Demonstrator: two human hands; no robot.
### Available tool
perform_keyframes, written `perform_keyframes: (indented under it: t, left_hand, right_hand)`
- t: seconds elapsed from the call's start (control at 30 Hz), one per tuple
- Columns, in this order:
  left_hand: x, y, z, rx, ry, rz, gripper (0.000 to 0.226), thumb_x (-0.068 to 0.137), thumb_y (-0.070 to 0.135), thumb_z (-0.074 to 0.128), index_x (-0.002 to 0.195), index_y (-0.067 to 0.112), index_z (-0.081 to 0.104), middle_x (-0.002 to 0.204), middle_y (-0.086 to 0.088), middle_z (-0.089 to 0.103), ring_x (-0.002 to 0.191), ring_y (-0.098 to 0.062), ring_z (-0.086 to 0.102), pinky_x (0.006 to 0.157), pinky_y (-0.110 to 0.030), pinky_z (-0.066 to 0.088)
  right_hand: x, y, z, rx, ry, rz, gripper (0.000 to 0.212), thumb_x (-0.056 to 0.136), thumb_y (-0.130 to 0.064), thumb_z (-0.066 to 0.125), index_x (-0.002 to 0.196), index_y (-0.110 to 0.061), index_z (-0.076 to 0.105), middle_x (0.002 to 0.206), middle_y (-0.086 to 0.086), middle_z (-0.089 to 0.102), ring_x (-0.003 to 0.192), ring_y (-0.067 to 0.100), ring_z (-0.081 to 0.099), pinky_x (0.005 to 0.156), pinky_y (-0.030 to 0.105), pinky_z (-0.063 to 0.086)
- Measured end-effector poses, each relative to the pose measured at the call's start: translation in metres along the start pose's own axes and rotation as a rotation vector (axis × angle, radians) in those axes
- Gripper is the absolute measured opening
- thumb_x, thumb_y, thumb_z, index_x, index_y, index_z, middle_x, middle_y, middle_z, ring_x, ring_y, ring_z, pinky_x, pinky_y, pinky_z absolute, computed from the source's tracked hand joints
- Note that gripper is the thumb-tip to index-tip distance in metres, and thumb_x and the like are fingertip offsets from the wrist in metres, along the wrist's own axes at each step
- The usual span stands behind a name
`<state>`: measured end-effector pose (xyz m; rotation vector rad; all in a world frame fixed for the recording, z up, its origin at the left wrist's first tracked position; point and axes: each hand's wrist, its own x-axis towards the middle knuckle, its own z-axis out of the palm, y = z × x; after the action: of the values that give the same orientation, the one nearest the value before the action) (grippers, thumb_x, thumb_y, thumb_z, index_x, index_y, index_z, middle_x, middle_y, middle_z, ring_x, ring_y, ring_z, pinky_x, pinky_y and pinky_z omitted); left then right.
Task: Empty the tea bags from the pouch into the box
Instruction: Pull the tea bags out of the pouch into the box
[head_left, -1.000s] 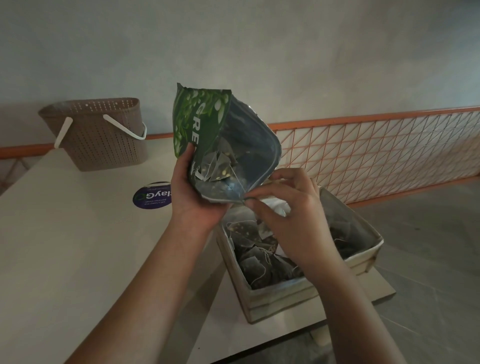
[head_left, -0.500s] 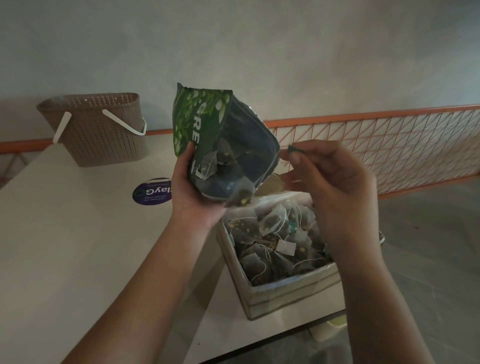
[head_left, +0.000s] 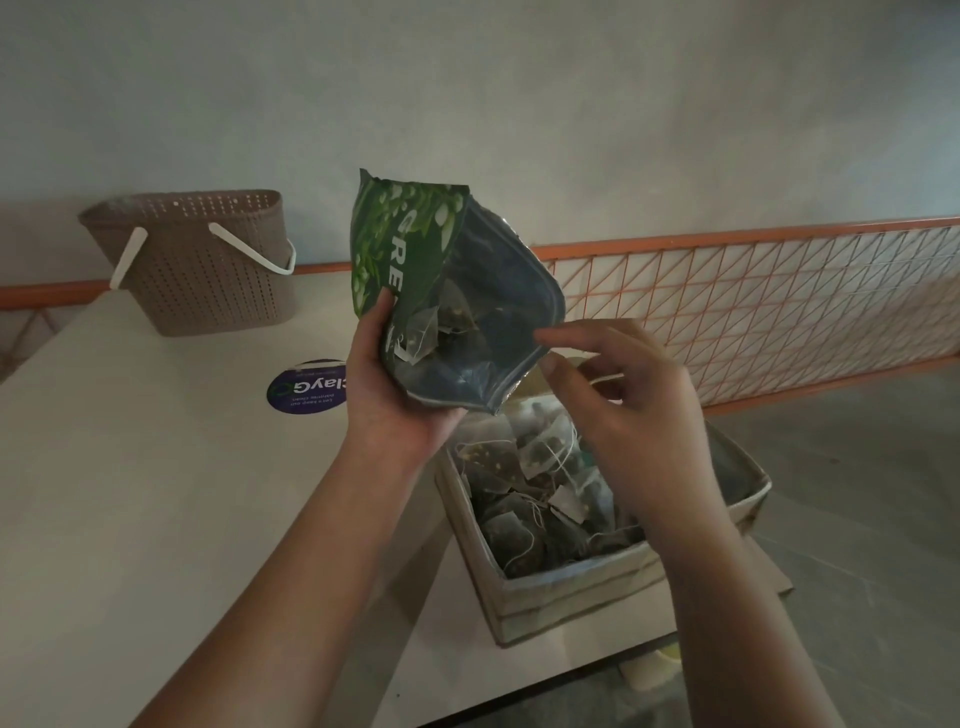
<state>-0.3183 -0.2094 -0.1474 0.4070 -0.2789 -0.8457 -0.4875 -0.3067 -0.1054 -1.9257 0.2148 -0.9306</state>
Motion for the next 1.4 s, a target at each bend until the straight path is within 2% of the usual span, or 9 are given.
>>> perform_keyframes:
  t: [0.2, 0.3, 0.43, 0.53, 0.67, 0.9, 1.17, 1.3, 1.4]
  left_hand:
    - [-0.004, 0.005, 0.004, -0.007, 0.042, 0.009, 0.059, 0.096, 0.053, 0.054, 0.147, 0.025, 0.053, 0.151, -0.007, 0.053, 0.140, -0.032, 0.048, 0.118, -0.051, 0.033]
    - [-0.006, 0.009, 0.005, -0.011, 0.037, -0.037, 0.062, 0.093, 0.052, 0.059, 0.148, 0.024, 0.052, 0.156, -0.008, 0.047, 0.144, -0.033, 0.043, 0.121, -0.049, 0.029]
    - [-0.013, 0.009, 0.012, 0.007, 0.023, -0.036, 0.060, 0.091, 0.049, 0.063, 0.142, 0.018, 0.059, 0.150, -0.012, 0.053, 0.140, -0.034, 0.048, 0.117, -0.050, 0.036]
    - [-0.017, 0.011, 0.025, 0.077, -0.028, -0.013, 0.057, 0.094, 0.048, 0.058, 0.140, 0.014, 0.060, 0.156, -0.011, 0.046, 0.143, -0.031, 0.044, 0.115, -0.049, 0.037]
    - [-0.014, 0.024, 0.036, 0.164, -0.149, 0.054, 0.082, 0.091, 0.042, 0.063, 0.160, 0.017, 0.027, 0.166, -0.005, 0.023, 0.151, -0.020, 0.017, 0.126, -0.041, 0.012]
    - [-0.011, 0.020, 0.033, 0.147, -0.110, -0.056, 0.085, 0.077, 0.040, 0.078, 0.152, 0.017, 0.046, 0.162, -0.009, 0.036, 0.150, -0.031, 0.032, 0.122, -0.048, 0.025]
    - [-0.012, 0.013, 0.036, 0.098, -0.064, -0.083, 0.067, 0.089, 0.044, 0.062, 0.149, 0.015, 0.050, 0.154, -0.013, 0.047, 0.141, -0.034, 0.045, 0.114, -0.052, 0.038]
    - [-0.015, 0.011, 0.031, 0.077, 0.036, -0.083, 0.066, 0.086, 0.050, 0.061, 0.143, 0.016, 0.058, 0.149, -0.014, 0.054, 0.140, -0.034, 0.048, 0.115, -0.050, 0.038]
    - [-0.017, 0.009, 0.033, 0.078, 0.088, -0.081, 0.065, 0.090, 0.055, 0.056, 0.141, 0.016, 0.059, 0.147, -0.014, 0.055, 0.137, -0.033, 0.050, 0.108, -0.046, 0.045]
  right_hand:
    - [0.006, 0.011, 0.009, -0.026, 0.127, 0.030, 0.016, 0.087, -0.018, 0.070, 0.101, -0.026, 0.067, 0.104, -0.008, 0.060, 0.081, 0.005, 0.062, 0.066, 0.011, 0.047]
    - [0.011, 0.015, 0.013, 0.011, 0.175, 0.118, 0.036, 0.084, -0.032, 0.073, 0.114, -0.028, 0.054, 0.109, -0.006, 0.058, 0.083, 0.001, 0.061, 0.065, 0.009, 0.048]
    - [0.022, 0.012, 0.020, -0.065, 0.100, 0.009, 0.052, 0.089, -0.039, 0.065, 0.138, -0.028, 0.051, 0.108, -0.005, 0.056, 0.089, 0.004, 0.060, 0.069, 0.007, 0.047]
    - [0.028, 0.007, 0.025, -0.118, 0.183, -0.114, 0.035, 0.095, -0.034, 0.059, 0.127, -0.022, 0.064, 0.095, -0.008, 0.052, 0.082, 0.004, 0.053, 0.065, 0.008, 0.043]
    - [0.023, 0.000, 0.027, -0.075, 0.344, -0.285, 0.026, 0.097, -0.020, 0.058, 0.114, -0.005, 0.070, 0.088, -0.005, 0.048, 0.076, 0.000, 0.046, 0.061, 0.009, 0.039]
    - [0.023, 0.008, 0.030, -0.017, 0.278, -0.107, 0.027, 0.097, -0.024, 0.057, 0.113, -0.006, 0.070, 0.089, -0.004, 0.051, 0.077, 0.003, 0.048, 0.061, 0.007, 0.039]
    - [0.023, 0.011, 0.030, 0.017, 0.247, -0.053, 0.031, 0.098, -0.025, 0.056, 0.127, -0.017, 0.062, 0.102, -0.003, 0.055, 0.087, 0.006, 0.055, 0.067, 0.009, 0.045]
    - [0.016, 0.018, 0.034, 0.063, 0.221, -0.020, 0.021, 0.090, -0.026, 0.067, 0.103, -0.023, 0.051, 0.113, 0.000, 0.052, 0.102, 0.022, 0.059, 0.072, 0.023, 0.054]
    - [0.009, 0.022, 0.041, -0.051, 0.170, -0.027, 0.029, 0.082, -0.024, 0.075, 0.099, -0.024, 0.052, 0.118, -0.005, 0.041, 0.108, 0.006, 0.051, 0.080, 0.029, 0.055]
